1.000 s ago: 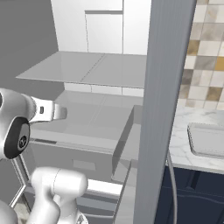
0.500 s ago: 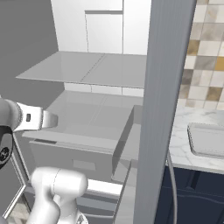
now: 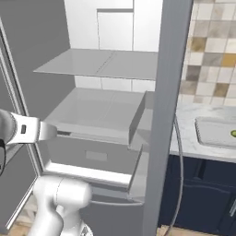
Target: Pick the kiwi and mango from the fridge and place them inside the tupperware on the counter.
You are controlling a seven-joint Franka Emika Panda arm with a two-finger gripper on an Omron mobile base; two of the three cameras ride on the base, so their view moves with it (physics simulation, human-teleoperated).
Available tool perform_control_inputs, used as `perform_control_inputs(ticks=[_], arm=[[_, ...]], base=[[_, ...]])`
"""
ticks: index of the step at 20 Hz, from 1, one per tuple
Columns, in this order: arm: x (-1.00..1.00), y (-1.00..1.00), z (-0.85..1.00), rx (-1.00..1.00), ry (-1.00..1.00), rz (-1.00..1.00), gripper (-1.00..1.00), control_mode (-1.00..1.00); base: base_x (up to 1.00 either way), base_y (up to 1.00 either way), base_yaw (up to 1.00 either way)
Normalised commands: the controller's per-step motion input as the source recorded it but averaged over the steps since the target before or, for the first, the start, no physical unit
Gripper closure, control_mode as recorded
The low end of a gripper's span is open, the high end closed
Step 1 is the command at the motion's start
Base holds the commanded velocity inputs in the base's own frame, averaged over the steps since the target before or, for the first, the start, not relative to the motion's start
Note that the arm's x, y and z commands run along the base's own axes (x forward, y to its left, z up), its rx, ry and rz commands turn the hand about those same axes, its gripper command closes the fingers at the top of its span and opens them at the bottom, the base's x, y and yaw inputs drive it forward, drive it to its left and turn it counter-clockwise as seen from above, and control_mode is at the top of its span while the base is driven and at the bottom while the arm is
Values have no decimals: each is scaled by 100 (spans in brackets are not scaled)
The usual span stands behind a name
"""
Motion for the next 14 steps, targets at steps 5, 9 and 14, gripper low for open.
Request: perform_control_inputs(ticks=[5, 9, 14], arm=[[0, 0, 0, 0, 0, 0, 100, 100], [0, 0, 0, 0, 0, 0, 100, 100], [0, 0, 0, 0, 0, 0, 100, 100]], base=[[-82, 6, 0], [-98, 1, -13], [-86, -26, -90]])
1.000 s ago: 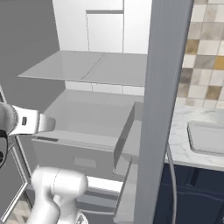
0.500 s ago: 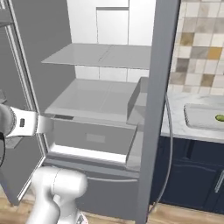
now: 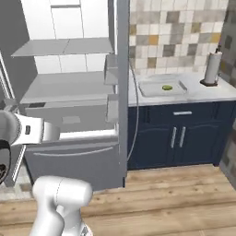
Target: Pick the kiwi and mango from the fridge and place them inside the tupperware on the counter.
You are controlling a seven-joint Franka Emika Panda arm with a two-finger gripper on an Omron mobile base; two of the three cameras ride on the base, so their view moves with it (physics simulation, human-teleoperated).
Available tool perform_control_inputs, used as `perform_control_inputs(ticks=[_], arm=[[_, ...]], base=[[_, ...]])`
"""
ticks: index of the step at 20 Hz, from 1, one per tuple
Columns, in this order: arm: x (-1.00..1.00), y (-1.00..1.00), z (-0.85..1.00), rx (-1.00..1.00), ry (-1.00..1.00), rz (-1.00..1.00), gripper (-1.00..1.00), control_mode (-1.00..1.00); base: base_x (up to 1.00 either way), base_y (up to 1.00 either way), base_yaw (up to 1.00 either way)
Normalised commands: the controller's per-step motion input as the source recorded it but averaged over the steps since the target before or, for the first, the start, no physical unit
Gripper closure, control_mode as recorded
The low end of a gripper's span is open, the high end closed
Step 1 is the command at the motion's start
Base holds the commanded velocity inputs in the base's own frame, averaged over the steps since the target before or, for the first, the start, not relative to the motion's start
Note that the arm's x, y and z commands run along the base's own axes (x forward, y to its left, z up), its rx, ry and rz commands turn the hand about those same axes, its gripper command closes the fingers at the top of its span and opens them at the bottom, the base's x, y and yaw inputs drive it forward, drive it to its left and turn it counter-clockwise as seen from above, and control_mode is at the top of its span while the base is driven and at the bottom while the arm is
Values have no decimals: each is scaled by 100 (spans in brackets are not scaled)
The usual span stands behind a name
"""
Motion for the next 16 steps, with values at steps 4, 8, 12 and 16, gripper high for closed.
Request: perform_control_inputs(ticks=[4, 8, 12, 16], arm=[[0, 0, 0, 0, 0, 0, 100, 100], [0, 0, 0, 0, 0, 0, 100, 100], [0, 0, 0, 0, 0, 0, 100, 100], [0, 0, 0, 0, 0, 0, 100, 100]], base=[[-57, -54, -100], [-16, -57, -97], [37, -49, -61], [73, -39, -12]])
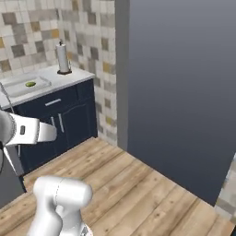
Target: Pick the kiwi and mango from the fridge and place them inside the tupperware on the counter.
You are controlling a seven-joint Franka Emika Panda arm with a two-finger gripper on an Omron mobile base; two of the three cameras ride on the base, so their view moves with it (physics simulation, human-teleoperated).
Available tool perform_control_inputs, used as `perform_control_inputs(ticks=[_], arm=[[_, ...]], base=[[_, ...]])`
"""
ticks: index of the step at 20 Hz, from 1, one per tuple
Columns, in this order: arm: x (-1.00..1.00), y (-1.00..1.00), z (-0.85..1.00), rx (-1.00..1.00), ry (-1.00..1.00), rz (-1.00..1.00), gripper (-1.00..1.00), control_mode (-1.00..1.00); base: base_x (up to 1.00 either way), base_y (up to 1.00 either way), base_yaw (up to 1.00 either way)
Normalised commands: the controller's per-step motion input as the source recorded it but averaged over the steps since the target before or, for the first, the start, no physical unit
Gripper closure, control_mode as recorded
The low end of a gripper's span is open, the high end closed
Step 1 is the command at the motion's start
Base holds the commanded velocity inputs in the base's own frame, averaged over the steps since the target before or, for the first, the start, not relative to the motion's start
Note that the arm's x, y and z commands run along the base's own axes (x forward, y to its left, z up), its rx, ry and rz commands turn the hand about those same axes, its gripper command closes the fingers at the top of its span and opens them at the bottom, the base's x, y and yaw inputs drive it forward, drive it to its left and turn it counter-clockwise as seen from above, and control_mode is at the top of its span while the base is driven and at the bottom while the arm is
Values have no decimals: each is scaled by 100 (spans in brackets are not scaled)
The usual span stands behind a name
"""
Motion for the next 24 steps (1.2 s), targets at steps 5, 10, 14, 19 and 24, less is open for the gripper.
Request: perform_control_inputs(ticks=[5, 10, 14, 19, 24], arm=[[0, 0, 0, 0, 0, 0, 100, 100], [0, 0, 0, 0, 0, 0, 100, 100], [0, 0, 0, 0, 0, 0, 100, 100], [0, 0, 0, 0, 0, 0, 100, 100], [0, 0, 0, 0, 0, 0, 100, 100]], base=[[95, -27, 27], [99, -25, 66], [100, -24, 75], [100, -31, 64], [100, -40, 43]])
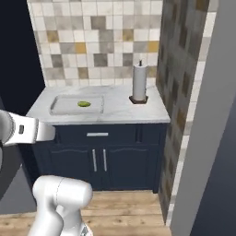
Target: Pick the kiwi and mango from the fridge and place them inside the tupperware on the counter.
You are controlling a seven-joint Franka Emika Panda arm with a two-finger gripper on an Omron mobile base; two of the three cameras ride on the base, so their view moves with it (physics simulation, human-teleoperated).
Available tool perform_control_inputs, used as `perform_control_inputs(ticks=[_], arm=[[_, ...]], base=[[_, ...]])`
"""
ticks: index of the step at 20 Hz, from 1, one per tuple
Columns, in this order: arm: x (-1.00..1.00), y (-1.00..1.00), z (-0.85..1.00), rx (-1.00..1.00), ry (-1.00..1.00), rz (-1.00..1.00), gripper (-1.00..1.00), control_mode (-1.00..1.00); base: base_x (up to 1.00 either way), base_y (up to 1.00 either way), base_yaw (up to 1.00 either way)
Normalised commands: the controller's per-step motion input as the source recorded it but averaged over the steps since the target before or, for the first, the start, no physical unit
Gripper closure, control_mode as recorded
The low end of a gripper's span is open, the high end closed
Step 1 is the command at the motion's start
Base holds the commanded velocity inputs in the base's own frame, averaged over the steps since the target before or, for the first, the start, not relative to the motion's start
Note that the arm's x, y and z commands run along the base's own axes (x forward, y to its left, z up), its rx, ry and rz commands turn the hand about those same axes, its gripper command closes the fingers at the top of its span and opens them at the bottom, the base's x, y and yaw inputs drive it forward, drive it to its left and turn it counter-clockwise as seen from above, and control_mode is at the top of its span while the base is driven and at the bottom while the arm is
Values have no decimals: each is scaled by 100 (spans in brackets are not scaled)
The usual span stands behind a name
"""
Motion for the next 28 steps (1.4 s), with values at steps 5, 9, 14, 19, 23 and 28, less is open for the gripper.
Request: perform_control_inputs(ticks=[5, 9, 14, 19, 23, 28], arm=[[0, 0, 0, 0, 0, 0, 100, 100], [0, 0, 0, 0, 0, 0, 100, 100], [0, 0, 0, 0, 0, 0, 100, 100], [0, 0, 0, 0, 0, 0, 100, 100], [0, 0, 0, 0, 0, 0, 100, 100], [36, -6, -8, 1, 34, 12, 100, -100]], base=[[97, -41, 34], [86, -33, 38], [80, -22, 42], [76, -18, 44], [72, -19, 37], [25, -8, 8]])
